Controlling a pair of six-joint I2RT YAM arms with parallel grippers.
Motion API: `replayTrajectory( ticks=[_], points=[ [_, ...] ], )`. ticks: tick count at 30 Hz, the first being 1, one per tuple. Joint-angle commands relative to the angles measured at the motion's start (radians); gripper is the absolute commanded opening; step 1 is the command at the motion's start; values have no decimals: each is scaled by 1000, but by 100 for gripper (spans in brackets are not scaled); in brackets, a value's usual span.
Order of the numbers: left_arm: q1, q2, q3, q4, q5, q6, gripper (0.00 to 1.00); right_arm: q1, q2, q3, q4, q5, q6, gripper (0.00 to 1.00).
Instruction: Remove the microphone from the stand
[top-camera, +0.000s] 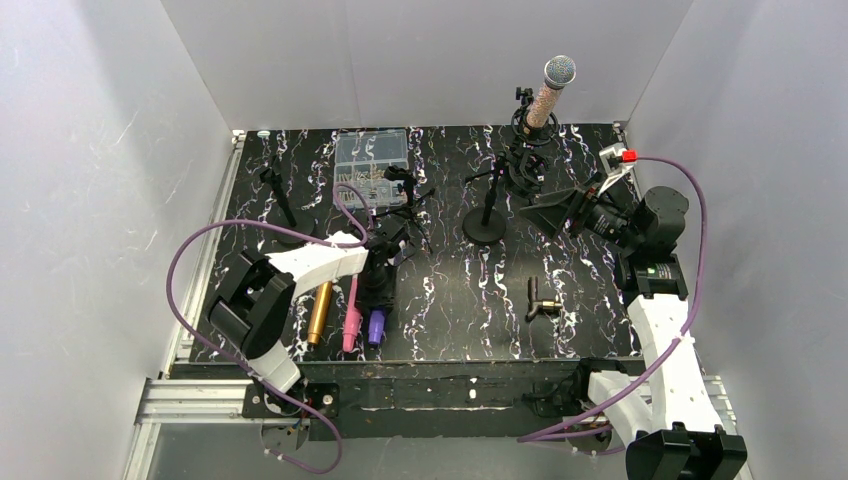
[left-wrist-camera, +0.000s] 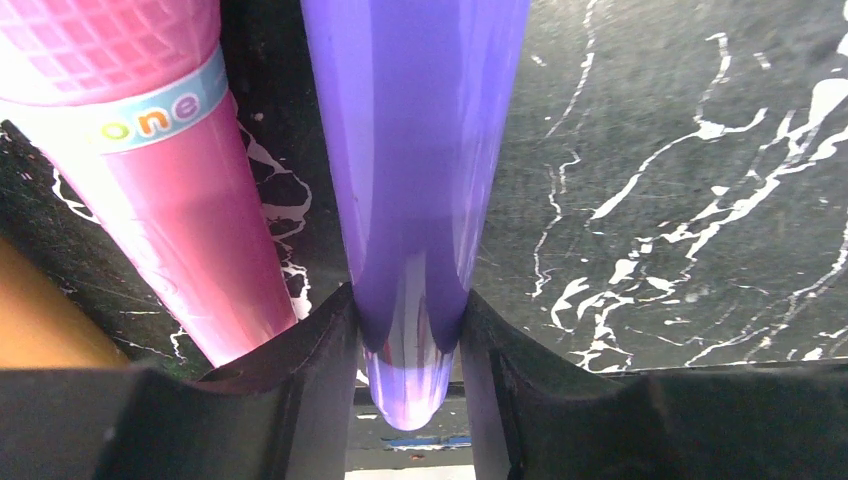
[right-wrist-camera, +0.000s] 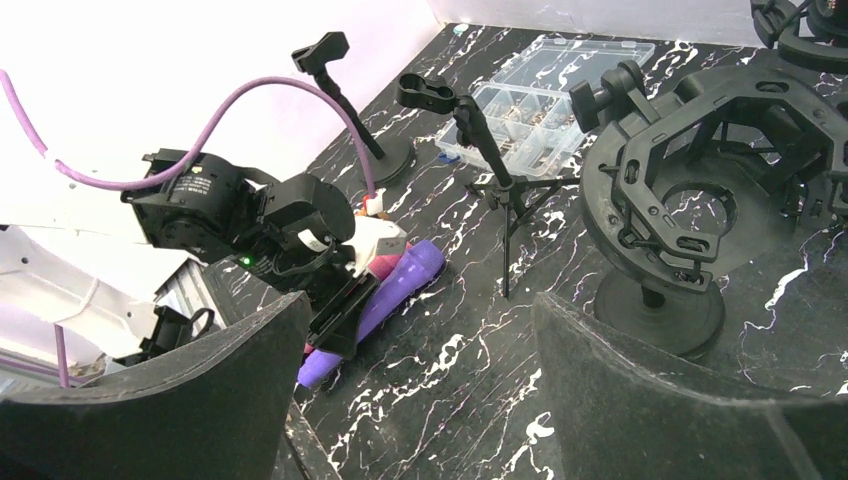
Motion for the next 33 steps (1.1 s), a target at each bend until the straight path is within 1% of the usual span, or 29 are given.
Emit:
replayTrajectory(
  ticks=[1, 5, 8, 12, 17, 23, 28, 31, 32, 33],
  points=[
    [6, 19, -42, -125, -13, -6, 16, -6, -18, 17, 67, -8, 9, 90],
    [5, 30, -45, -119, -1, -8, 17, -6, -14, 20, 68, -10, 14, 90],
    [5, 36, -42, -117, 7, -9, 21, -6, -17, 19, 68, -9, 13, 90],
    [6, 41, -45, -107, 10, -9, 33, -7, -19, 15, 67, -7, 12, 90],
    [5, 33, -40, -105, 42, -9, 44, -8, -20, 16, 61, 0, 5, 90],
    [6, 14, -2, -108, 49, 2, 61, -12, -24, 25, 27, 14, -22, 90],
    [5, -11, 46, -116, 62, 9, 79, -14, -29, 29, -5, 27, -57, 90],
    [5, -38, 80, -124, 78, 18, 95, -14, -30, 35, -22, 35, -80, 90],
    [5, -48, 88, -124, 88, 21, 98, -14, -30, 42, -34, 40, -91, 90],
    [4, -60, 95, -124, 98, 24, 98, -13, -31, 49, -44, 45, -105, 90]
  ],
)
